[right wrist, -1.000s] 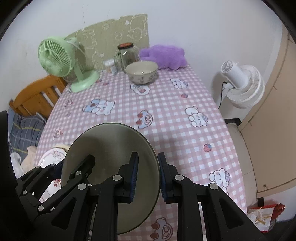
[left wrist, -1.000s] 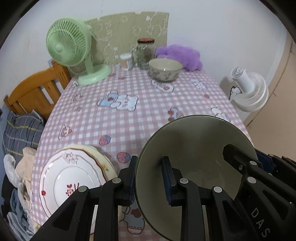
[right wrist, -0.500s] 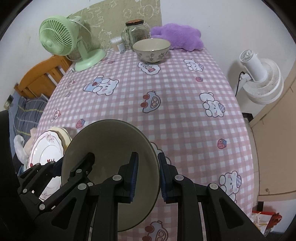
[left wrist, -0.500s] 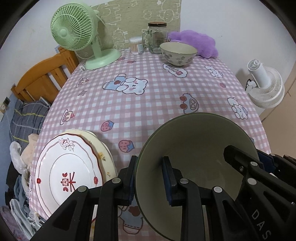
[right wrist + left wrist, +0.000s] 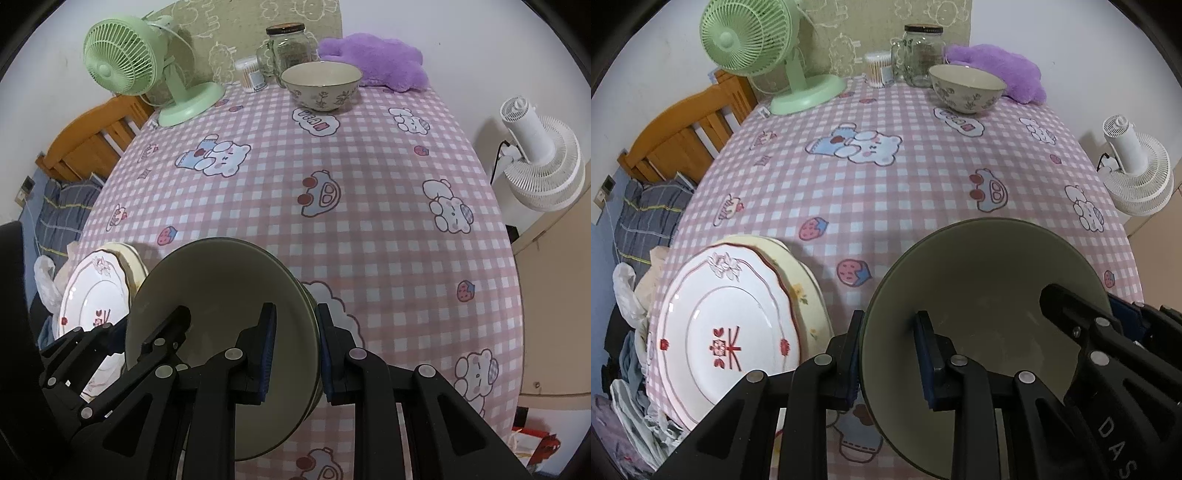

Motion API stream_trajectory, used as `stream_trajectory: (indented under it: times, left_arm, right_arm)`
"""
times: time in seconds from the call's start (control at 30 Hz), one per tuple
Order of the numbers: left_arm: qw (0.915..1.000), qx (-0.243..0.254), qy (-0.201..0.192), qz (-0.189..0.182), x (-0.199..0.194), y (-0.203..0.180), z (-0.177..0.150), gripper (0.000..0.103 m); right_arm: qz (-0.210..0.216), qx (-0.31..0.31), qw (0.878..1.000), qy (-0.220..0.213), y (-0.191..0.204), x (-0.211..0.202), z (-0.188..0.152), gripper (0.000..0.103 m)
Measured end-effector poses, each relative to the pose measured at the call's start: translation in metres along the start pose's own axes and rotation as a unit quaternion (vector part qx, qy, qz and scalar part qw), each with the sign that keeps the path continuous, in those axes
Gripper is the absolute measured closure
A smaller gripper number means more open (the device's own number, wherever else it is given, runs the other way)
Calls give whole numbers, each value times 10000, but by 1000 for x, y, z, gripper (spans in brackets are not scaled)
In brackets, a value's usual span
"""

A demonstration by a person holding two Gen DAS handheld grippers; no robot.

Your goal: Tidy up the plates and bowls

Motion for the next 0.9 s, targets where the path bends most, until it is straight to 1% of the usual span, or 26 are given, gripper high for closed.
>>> stream_trajectory:
  times: [0.1,0.27,0.37,0.4,0.43,0.47,0.5,0.53,0.6,0.63,0.67,0.73,0.83,0.9]
  left_arm:
    - [9999,26,81,-146,5,-2,-4,78]
    - [9997,131,-22,-211,4,-4,-7,78]
    - [9995,177,-9,-277,4,-2,-7,78]
    - [9992,191,44,-362,4,-1,-7,78]
    - [9989,173,83,-432,3,0,-7,72]
    - [9984,159,77,-537,1,2,-8,68]
    - [9981,176,27,-596,-4,4,-7,67]
    - [9978,194,-26,-627,-7,5,-7,63]
    - [9969,248,-139,-732,-18,9,-4,60]
    - [9964,283,-188,-780,-23,10,-3,53]
    - [9958,309,-248,-829,-29,13,-2,44]
    - [9946,324,-403,-901,-42,18,0,38]
    - [9927,347,-740,-892,-63,28,7,25]
    - [9912,397,-890,-892,-72,32,10,22]
  right_arm:
    - [-146,-26,9999,-17,-1,0,-2,78]
    - [-353,29,9994,-37,-2,0,-7,79]
    - [-473,76,9988,-105,1,-1,-9,78]
    - [-503,113,9986,-108,2,-1,-9,78]
    - [-514,147,9985,-102,2,-2,-10,78]
    - [-507,165,9985,-98,2,-3,-10,78]
    - [-496,157,9986,-104,4,-4,-10,78]
    - [-502,146,9985,-132,6,-8,-10,78]
    - [-500,121,9985,-204,11,-15,-10,65]
    - [-460,106,9984,-310,14,-21,-10,49]
    - [-432,98,9981,-434,18,-28,-10,37]
    - [-501,42,9964,-678,28,-44,-8,32]
    - [-493,135,9954,-812,37,-58,-4,29]
    - [-432,233,9947,-903,41,-67,-2,27]
Point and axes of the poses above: each gripper's, at about its wrist camera, not at the fingertips, and x roughly the way its jaws point, y to its left, z to its top, the point moved 1 cm from there along x, roughly the way its jaws point, and after that the axes turned 3 degrees about z, right-handed, at the moved point
